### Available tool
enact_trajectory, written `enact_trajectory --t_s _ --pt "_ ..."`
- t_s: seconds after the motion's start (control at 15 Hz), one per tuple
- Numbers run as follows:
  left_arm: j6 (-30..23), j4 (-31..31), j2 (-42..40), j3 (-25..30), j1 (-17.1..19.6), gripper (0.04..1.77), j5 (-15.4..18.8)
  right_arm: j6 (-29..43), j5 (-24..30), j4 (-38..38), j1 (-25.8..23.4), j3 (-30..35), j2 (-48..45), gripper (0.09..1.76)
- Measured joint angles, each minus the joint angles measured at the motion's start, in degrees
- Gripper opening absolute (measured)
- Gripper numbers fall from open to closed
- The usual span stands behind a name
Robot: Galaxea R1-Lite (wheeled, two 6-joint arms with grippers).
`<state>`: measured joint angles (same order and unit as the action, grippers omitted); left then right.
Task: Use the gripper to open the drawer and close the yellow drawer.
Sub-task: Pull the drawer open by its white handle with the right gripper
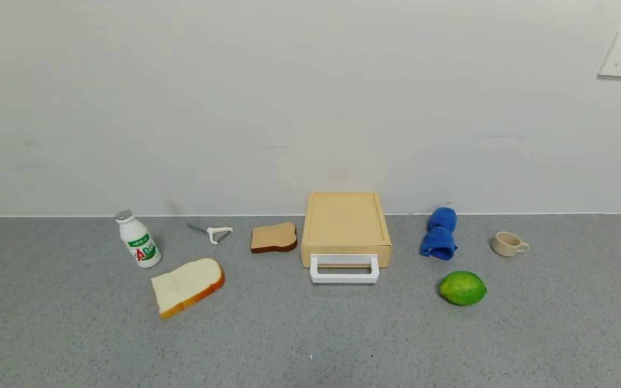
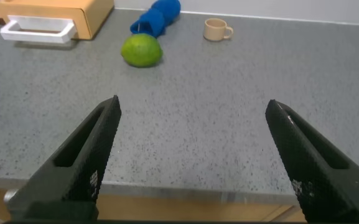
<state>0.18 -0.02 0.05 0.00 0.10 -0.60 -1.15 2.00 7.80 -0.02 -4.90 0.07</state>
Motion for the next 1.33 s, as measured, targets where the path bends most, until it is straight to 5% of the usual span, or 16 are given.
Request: enact_trajectory --t_s 0.53,1.0,1.33 --pt "0.0 0.02 -0.02 0.0 0.0 1.72 0.0 -1.06 4.33 0.57 0.87 -15.02 16.63 1.71" --pt "0.0 0.02 0.0 0.0 0.0 1.72 0.0 -1.22 9.7 0.49 2.58 -36.83 49.64 1.71" --pt "0.0 0.0 0.0 0.0 0.0 1.72 0.0 -0.98 9.3 0.99 9.03 -53.59 73.05 1.71"
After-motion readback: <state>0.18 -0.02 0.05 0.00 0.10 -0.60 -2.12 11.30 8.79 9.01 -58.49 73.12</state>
